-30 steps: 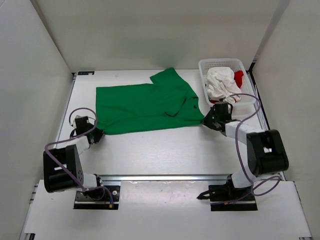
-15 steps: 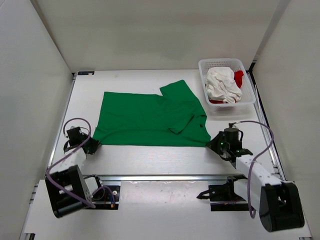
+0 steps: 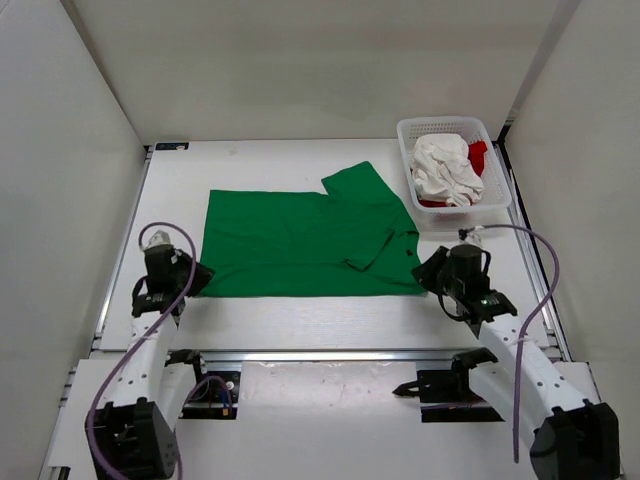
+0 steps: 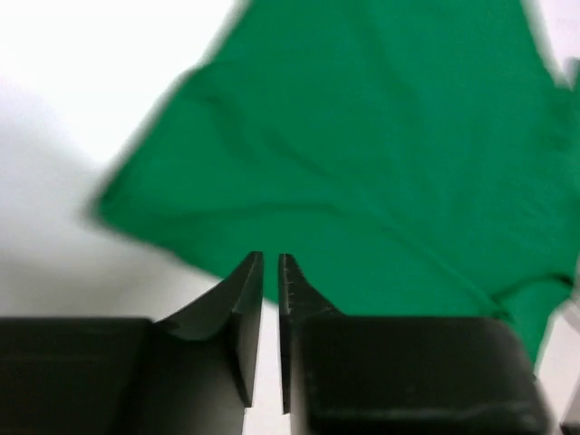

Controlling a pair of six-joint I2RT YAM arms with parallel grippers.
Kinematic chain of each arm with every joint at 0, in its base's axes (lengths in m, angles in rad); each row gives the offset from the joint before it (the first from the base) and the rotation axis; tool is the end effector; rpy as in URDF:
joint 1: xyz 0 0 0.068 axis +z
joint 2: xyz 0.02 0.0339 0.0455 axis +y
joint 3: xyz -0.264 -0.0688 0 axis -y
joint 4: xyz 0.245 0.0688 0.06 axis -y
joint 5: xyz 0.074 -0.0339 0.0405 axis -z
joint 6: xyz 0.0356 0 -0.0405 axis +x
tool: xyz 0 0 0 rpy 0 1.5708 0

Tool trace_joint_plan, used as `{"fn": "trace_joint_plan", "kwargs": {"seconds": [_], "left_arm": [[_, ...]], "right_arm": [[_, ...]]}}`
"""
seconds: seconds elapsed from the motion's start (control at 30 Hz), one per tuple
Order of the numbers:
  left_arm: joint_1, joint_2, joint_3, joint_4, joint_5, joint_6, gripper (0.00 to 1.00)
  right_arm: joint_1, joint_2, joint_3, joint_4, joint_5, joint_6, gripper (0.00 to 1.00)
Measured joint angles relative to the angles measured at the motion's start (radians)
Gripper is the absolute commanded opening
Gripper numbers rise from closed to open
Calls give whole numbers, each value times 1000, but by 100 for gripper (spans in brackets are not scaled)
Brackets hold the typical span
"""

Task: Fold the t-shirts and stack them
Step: Fold the flattened tshirt in 1/3 of the way

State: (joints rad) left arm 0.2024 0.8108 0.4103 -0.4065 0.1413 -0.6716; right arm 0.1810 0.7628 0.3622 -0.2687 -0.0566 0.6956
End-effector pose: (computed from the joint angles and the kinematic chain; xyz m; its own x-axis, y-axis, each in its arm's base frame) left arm 0.1604 0.0278 0.1857 -0.4894 -0.7293 -0.4782 -0.5213 0.6842 -0.5100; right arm 0.1610 0.0315 0.1877 -0.6117 0.5385 -0.5796 0.2196 0.8194 0.5295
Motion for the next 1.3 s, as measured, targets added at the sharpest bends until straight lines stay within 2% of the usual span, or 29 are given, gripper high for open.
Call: {"fn": "trace_joint_plan", "kwargs": {"seconds": [0.07, 0.17, 0.23, 0.3, 0.4, 0.53, 0.7, 1.07, 1.3], "left_arm": [[-108, 14, 29, 53, -19, -9, 12], [-319, 83, 54, 124, -68, -35, 9], [-439, 151, 69, 174, -86, -54, 10], [-513, 217, 77, 223, -99, -71, 9], [-569, 314, 79, 302, -109, -98, 9], [-610, 394, 77, 382, -109, -119, 9], [-616, 412, 47, 464, -104, -129, 8], [-577, 412, -51, 506, -82, -123, 9], [-570, 412, -60, 517, -76, -122, 9]], "right_arm": [[72, 52, 56, 32, 16, -1, 0], [180, 193, 142, 126, 14, -14, 1], [233, 326, 194, 204, 11, -25, 9], [254, 446, 225, 259, -2, -36, 24], [256, 566, 256, 294, -10, -48, 29], [258, 654, 271, 331, -13, -44, 32], [264, 687, 271, 367, -20, -32, 33], [261, 791, 280, 414, -77, 8, 32], [257, 852, 354, 403, -98, 8, 16]]}}
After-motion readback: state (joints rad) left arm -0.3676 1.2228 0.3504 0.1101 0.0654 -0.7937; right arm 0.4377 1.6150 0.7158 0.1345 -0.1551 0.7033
